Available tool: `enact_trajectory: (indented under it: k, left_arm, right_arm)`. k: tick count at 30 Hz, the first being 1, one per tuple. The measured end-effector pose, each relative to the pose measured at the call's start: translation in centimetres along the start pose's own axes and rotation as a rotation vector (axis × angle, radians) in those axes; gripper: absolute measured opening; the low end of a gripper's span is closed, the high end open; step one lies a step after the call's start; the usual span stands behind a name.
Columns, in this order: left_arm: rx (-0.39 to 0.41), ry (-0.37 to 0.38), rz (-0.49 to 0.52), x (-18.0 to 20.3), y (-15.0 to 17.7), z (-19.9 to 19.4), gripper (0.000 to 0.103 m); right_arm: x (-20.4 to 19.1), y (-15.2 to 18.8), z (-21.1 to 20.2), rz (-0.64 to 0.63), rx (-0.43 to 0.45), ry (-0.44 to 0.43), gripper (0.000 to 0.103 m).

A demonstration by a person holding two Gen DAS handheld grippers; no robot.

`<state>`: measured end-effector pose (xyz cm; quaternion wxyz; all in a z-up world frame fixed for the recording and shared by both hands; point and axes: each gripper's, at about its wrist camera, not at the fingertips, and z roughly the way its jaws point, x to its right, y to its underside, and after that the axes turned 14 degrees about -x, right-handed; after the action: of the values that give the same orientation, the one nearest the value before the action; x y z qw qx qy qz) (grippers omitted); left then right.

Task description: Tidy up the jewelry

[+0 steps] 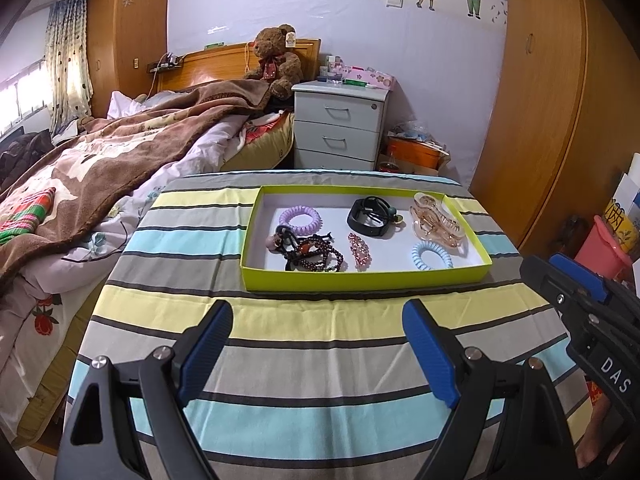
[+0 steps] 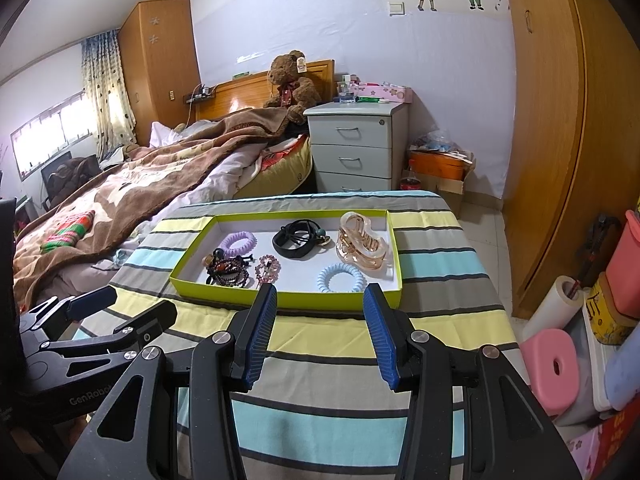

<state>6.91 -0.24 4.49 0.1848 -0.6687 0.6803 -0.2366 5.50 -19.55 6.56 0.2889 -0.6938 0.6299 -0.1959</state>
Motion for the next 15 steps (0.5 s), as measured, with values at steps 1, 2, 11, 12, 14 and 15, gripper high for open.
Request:
enact_trajectory:
  k: [1, 2, 11, 12, 14, 15]
  left_arm:
    - [-0.001, 0.004, 0.001, -0.01, 0.00, 0.01, 0.088]
    - [-0.004, 0.004, 0.001, 0.01, 0.02, 0.04, 0.088]
    - [-0.006, -0.001, -0.007, -0.01, 0.11, 0.12, 0.088]
    - [-0.006, -0.002, -0.009, -0.04, 0.15, 0.16, 0.088]
    - [-0.007, -0.004, -0.012, -0.11, 0.12, 0.18, 0.088]
    - [-0.007, -0.003, -0.011, -0.11, 0.14, 0.17, 0.088]
  right_arm:
    - [-0.06, 0.02, -0.01, 0.001, 0.000, -0.001, 0.046]
    - [-0.18, 0.06, -0.01, 0.000, -0.001, 0.000, 0.046]
    - [-0.29, 0.15, 0.09, 0.000, 0.000, -0.001, 0.046]
    - [-0.30, 0.15, 0.09, -0.001, -0.001, -0.002, 0.046]
    - [-0.30, 0.17, 0.09, -0.001, -0.001, 0.000, 0.046]
    - [-0.31, 0.17, 0.09, -0.001, -0.001, -0.002, 0.046]
